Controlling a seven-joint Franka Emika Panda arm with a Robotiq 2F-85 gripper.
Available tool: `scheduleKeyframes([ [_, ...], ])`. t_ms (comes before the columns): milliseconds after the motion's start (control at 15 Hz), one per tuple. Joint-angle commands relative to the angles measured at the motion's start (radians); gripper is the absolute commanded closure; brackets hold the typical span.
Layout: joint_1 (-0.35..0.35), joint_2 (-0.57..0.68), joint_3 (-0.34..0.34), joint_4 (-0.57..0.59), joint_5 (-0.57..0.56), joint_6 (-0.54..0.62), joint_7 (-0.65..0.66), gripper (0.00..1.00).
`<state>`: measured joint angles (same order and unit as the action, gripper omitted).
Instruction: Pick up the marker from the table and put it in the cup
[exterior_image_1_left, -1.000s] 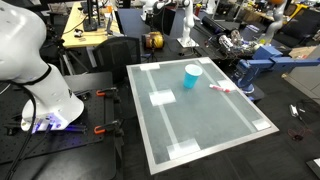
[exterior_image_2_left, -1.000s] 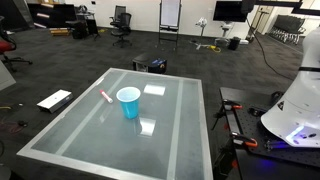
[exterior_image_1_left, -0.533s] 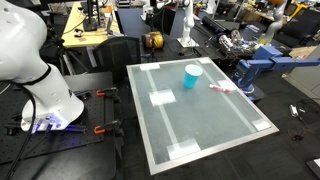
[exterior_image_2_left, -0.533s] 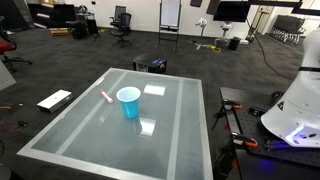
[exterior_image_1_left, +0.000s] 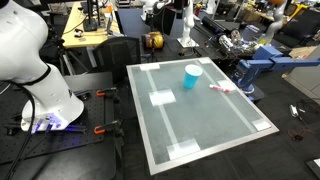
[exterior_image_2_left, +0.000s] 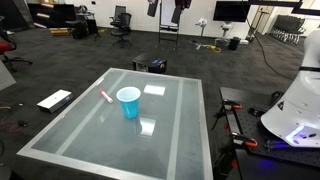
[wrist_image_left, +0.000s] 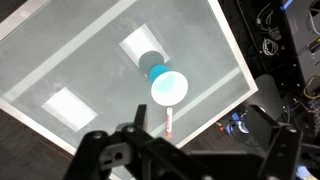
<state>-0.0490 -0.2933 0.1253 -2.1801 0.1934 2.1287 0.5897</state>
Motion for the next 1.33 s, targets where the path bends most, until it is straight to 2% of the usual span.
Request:
scheduleKeyframes([
  [0,-0.004,0.13,-0.03,0.104,-0.036,0.034,-0.001,0.0],
  [467,0.009,0.338,-0.086,0.22,-0.072,0.116,-0.003,0.0],
  [667,0.016,0.402,-0.101,0.252,-0.05,0.137,-0.035,0.0],
  [733,0.021,0.387,-0.096,0.228,-0.018,0.14,-0.083,0.0],
  [800,0.022,0.377,-0.107,0.215,-0.048,0.132,-0.036,0.0],
  [1267,0.032,0.39,-0.106,0.224,-0.037,0.133,-0.061,0.0],
])
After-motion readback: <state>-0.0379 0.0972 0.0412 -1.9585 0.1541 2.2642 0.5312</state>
